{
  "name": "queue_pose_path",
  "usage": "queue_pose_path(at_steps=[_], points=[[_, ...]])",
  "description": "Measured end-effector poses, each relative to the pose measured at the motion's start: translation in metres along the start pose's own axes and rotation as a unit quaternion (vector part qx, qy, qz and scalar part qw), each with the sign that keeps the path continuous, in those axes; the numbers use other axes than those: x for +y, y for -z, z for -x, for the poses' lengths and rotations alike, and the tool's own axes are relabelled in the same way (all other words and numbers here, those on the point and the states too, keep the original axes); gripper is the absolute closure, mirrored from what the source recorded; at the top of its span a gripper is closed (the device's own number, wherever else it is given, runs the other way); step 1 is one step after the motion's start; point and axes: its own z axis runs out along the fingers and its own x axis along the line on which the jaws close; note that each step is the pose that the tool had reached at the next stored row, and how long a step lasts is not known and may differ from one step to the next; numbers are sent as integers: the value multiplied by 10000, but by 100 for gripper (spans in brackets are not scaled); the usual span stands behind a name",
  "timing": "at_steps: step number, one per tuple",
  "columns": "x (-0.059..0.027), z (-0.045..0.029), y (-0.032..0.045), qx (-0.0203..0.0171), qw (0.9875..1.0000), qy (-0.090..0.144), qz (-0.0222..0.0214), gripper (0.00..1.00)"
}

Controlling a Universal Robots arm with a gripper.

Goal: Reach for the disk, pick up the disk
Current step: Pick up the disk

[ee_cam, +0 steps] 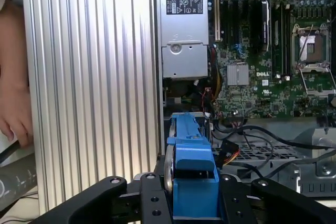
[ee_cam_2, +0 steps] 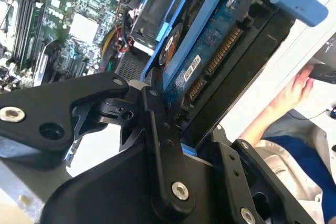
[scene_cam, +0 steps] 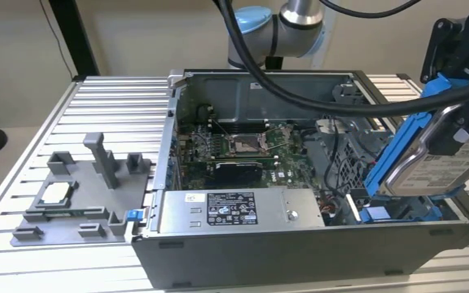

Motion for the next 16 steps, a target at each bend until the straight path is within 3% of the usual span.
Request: queue_pose_path(at_steps=[5,9,16], points=[[0,14,-6,0,10000,10,0,100],[3,68,-9,1,10000,52,0,100],[-1,73,-9,3,10000,81,0,100]])
